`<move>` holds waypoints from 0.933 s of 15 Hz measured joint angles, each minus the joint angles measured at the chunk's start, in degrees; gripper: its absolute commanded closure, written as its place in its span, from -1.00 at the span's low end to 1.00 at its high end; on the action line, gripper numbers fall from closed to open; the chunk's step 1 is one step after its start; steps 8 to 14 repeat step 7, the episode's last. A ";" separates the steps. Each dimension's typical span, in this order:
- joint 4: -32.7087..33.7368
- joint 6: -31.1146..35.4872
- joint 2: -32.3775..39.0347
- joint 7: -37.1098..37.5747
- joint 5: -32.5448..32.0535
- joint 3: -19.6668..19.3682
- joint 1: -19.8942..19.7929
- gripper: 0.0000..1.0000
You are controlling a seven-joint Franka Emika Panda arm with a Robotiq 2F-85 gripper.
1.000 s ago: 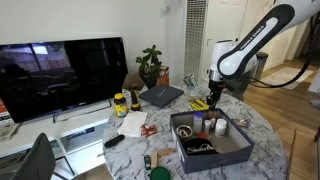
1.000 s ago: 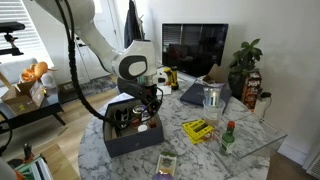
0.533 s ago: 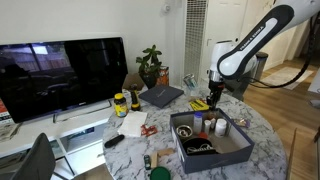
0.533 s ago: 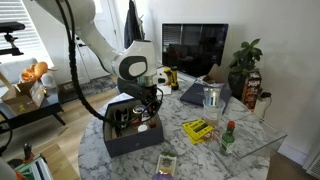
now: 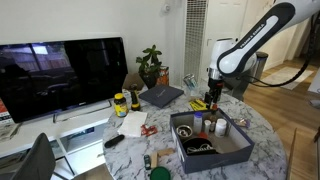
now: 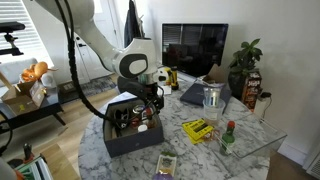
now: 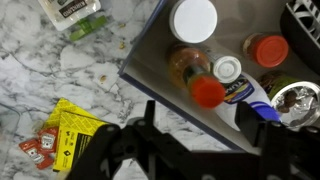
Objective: Pick up the sauce bottle from the table and put it in the box.
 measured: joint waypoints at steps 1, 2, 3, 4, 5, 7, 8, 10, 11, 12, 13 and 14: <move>0.01 -0.02 -0.62 -0.25 0.30 0.01 -0.08 -1.00; 0.02 -0.04 -1.52 -0.92 1.04 0.02 -0.28 -1.00; 0.01 -0.07 -2.69 -1.76 1.98 0.02 -0.60 -1.00; -0.09 -0.11 -4.29 -3.53 4.00 0.04 -1.12 -1.00; -0.30 -0.13 -6.17 -6.01 6.60 0.03 -1.70 -1.00; -1.05 -0.68 -11.00 -14.64 14.89 0.01 -2.66 -1.00; -1.05 -0.68 -11.00 -14.64 14.89 0.01 -2.66 -1.00; -1.05 -0.68 -11.00 -14.64 14.89 0.01 -2.66 -1.00; -1.05 -0.68 -11.00 -14.64 14.89 0.01 -2.66 -1.00; -1.05 -0.68 -11.00 -14.64 14.89 0.01 -2.66 -1.00; -1.05 -0.68 -11.00 -14.64 14.89 0.01 -2.66 -1.00; -1.05 -0.68 -11.00 -14.64 14.89 0.01 -2.66 -1.00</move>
